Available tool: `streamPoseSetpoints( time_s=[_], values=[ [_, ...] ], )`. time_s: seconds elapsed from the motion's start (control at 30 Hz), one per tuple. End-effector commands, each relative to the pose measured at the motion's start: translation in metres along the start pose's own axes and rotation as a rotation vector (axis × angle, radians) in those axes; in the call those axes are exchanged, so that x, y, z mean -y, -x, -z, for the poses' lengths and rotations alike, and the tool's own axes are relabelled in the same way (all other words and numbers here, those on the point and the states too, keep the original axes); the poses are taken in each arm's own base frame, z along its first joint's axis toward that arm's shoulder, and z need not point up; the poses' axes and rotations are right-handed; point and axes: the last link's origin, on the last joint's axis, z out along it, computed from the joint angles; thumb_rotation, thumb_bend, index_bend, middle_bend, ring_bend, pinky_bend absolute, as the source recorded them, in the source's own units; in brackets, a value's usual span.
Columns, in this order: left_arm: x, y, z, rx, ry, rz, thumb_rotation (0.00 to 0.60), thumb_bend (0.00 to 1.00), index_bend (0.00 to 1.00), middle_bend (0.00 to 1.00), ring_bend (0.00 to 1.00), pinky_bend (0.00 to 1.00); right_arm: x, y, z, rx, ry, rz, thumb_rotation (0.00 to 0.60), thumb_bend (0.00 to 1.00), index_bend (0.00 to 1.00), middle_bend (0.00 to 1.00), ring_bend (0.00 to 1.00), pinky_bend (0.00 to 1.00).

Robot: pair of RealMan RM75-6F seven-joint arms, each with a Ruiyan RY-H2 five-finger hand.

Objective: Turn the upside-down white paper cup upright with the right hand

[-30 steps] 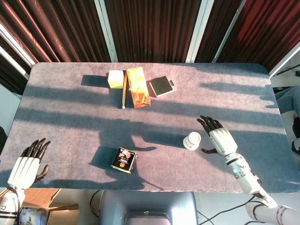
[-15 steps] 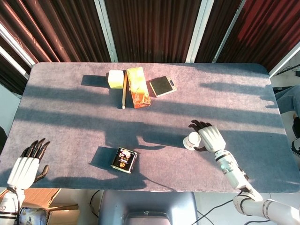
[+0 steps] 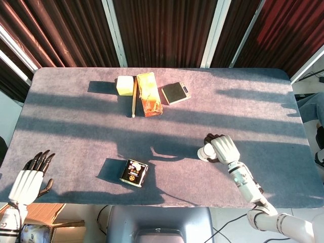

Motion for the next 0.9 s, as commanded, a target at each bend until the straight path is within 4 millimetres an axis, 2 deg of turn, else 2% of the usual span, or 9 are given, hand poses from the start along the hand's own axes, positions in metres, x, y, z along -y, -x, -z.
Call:
streamPoseSetpoints(
  time_s=[0.03, 0.17, 0.27, 0.43, 0.6, 0.77, 0.9],
  values=[
    [0.0, 0.0, 0.0, 0.001, 0.0, 0.0, 0.6, 0.41, 0.09, 0.01, 0.0, 0.19, -0.001, -0.001, 0.001, -0.018, 0.004, -0.006, 0.6, 0.17, 0.68, 0.52, 0.58, 0.7],
    [0.0, 0.001, 0.0, 0.004, 0.001, -0.003, 0.6, 0.41, 0.09, 0.01, 0.0, 0.19, -0.002, -0.004, 0.003, -0.053, 0.002, -0.048, 0.6, 0.17, 0.68, 0.52, 0.59, 0.7],
    [0.0, 0.001, 0.0, 0.005, 0.001, -0.005, 0.6, 0.41, 0.09, 0.01, 0.0, 0.19, -0.002, -0.006, 0.006, -0.089, -0.02, -0.141, 0.6, 0.17, 0.68, 0.52, 0.59, 0.7],
    [-0.001, 0.001, 0.0, 0.008, -0.001, -0.006, 0.6, 0.41, 0.09, 0.01, 0.0, 0.19, -0.004, -0.002, 0.013, -0.082, -0.096, -0.436, 0.6, 0.17, 0.68, 0.52, 0.59, 0.7],
    [-0.001, 0.002, 0.0, 0.013, -0.002, -0.009, 0.6, 0.41, 0.09, 0.01, 0.0, 0.19, -0.012, 0.009, 0.016, 0.034, -0.159, -0.713, 0.6, 0.17, 0.67, 0.52, 0.59, 0.7],
    [-0.001, 0.002, -0.001, 0.013, -0.003, -0.011, 0.6, 0.41, 0.09, 0.01, 0.0, 0.19, -0.021, 0.024, 0.014, 0.158, -0.184, -0.819, 0.6, 0.17, 0.64, 0.52, 0.58, 0.7],
    [-0.001, 0.002, 0.0, 0.012, -0.004, -0.011, 0.6, 0.41, 0.09, 0.01, 0.0, 0.19, -0.028, 0.036, 0.013, 0.225, -0.176, -0.812, 0.6, 0.17, 0.61, 0.52, 0.55, 0.68]
  ],
)
